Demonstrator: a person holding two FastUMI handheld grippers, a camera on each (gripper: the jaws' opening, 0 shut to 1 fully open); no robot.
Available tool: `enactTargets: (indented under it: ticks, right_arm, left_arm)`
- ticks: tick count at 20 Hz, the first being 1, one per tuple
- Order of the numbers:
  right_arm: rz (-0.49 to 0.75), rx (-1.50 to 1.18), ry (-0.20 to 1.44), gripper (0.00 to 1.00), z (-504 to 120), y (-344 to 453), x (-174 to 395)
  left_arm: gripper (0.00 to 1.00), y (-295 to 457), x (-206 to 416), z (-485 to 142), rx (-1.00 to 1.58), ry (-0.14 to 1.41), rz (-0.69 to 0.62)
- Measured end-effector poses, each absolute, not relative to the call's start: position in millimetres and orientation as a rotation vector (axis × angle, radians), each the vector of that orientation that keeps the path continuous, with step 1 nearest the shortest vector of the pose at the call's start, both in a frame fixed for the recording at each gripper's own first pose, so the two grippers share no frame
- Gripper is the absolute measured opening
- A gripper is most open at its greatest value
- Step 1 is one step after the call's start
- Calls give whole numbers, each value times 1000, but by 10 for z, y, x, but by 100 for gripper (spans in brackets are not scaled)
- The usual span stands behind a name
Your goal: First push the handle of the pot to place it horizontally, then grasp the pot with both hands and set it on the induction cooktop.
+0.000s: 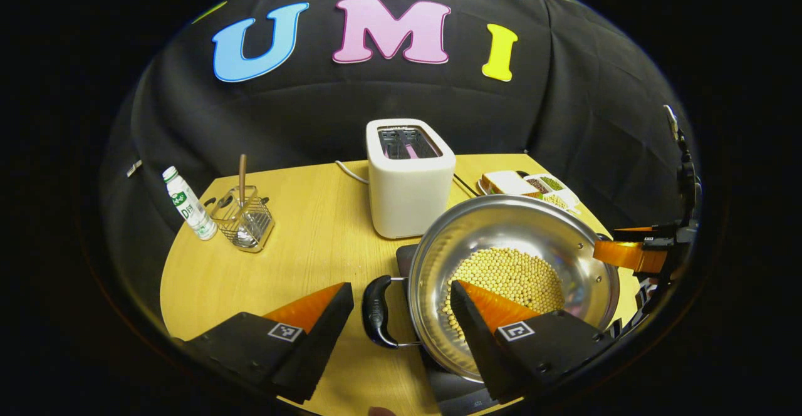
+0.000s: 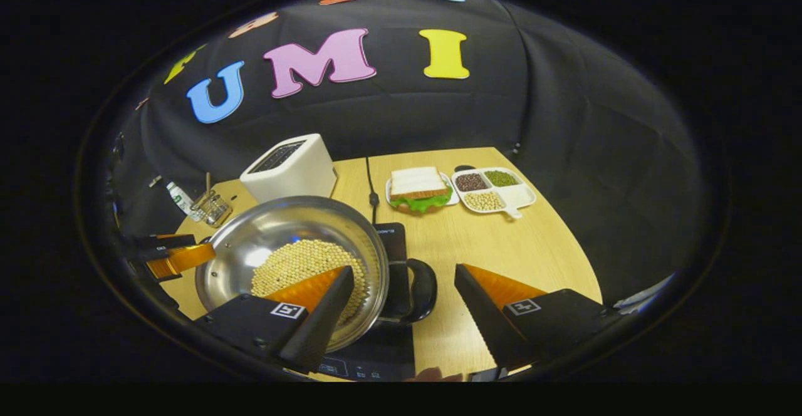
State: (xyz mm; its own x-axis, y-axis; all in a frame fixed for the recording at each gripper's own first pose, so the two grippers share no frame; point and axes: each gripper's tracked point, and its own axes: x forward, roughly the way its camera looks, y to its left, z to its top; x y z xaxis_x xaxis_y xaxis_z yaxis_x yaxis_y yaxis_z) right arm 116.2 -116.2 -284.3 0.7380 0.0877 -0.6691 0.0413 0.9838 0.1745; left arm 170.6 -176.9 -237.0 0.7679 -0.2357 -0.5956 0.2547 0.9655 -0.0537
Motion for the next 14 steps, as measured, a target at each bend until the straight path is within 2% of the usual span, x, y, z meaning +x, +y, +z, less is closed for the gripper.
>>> enactTargets:
  ticks: [5,11,14]
  right_arm:
    - [36,141,593,100,-2325,-1118,1144]
    - [88,70,363,99,-1561,-951,1015]
    - [91,102,317,99,-1254,-866,853]
  left_arm:
    - [97,-1689,1558,-1939,16,555,-272]
    - [97,-1588,1343,-1220,16,375,-287]
    - [97,-1508,1196,-949,-12,312,-269]
